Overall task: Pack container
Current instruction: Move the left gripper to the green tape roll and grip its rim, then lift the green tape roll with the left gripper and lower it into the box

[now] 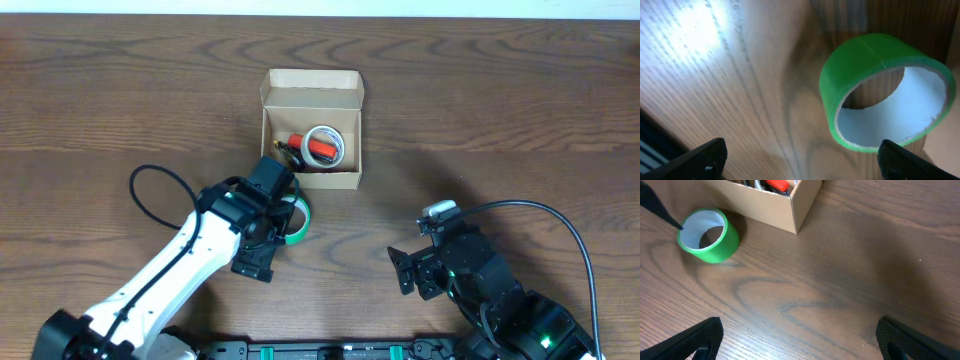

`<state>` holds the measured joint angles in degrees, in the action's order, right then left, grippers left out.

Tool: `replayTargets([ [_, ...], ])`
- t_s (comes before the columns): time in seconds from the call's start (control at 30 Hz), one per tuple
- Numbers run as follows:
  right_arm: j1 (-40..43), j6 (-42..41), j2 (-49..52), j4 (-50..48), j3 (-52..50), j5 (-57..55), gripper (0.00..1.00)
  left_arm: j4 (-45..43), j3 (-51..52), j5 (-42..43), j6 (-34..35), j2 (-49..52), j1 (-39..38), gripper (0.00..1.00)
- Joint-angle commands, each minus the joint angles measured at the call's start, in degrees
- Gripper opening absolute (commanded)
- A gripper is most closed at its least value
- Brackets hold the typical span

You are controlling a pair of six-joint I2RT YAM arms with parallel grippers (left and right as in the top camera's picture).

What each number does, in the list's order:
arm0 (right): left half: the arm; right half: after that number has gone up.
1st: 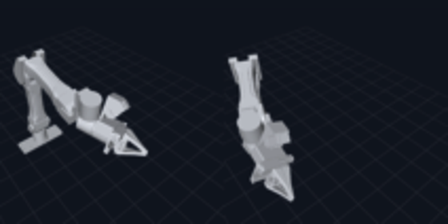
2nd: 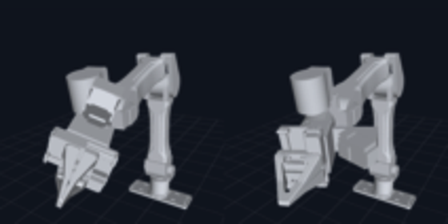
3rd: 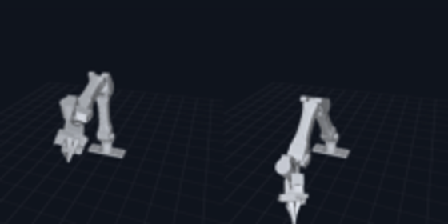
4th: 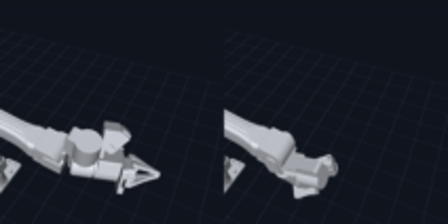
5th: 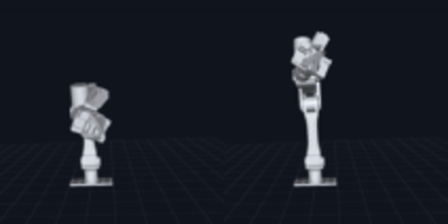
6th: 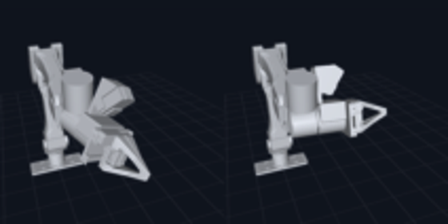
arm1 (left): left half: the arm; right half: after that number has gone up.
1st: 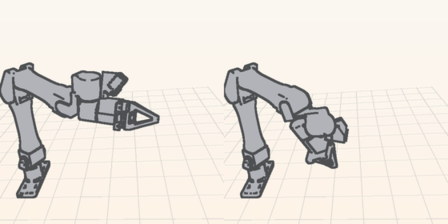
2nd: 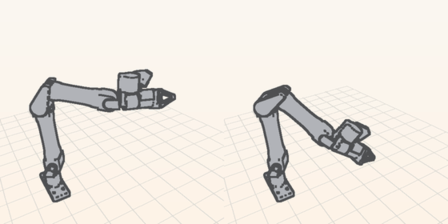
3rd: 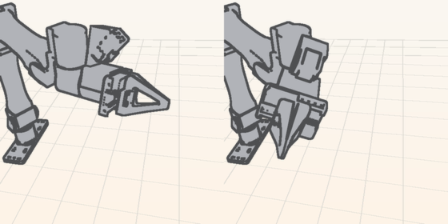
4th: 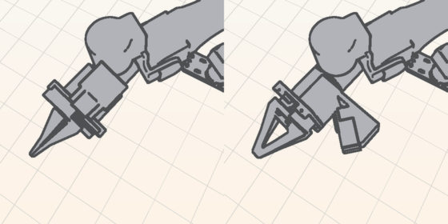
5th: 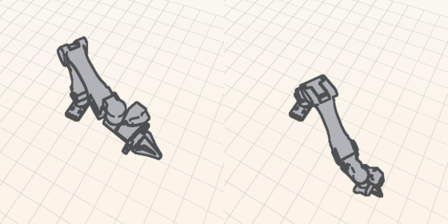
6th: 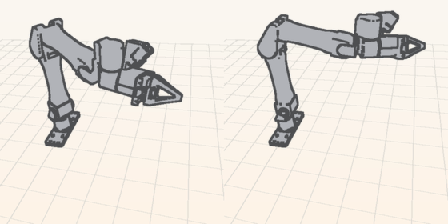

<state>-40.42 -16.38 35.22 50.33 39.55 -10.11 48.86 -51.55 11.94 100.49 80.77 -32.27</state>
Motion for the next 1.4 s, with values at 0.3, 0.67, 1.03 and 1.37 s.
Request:
replayTargets([
  [0.3,-0.85,-0.94,-0.02,0.11,-0.02,-0.59,0.99,-8.57,0.24,0.37,0.52,9.97,0.00,0.90],
  [0.67,-0.85,-0.94,-0.02,0.11,-0.02,-0.59,0.99,-9.79,0.42,0.13,0.52,12.57,0.00,0.51],
  [1.03,-0.85,-0.94,-0.02,0.11,-0.02,-0.59,0.99,-9.97,0.72,1.20,0.48,12.37,-0.02,0.06],
  [1.37,-0.85,-0.94,-0.02,0.13,-0.02,-0.59,0.99,-6.78,0.72,0.94,0.50,2.19,-1.97,0.06],
])
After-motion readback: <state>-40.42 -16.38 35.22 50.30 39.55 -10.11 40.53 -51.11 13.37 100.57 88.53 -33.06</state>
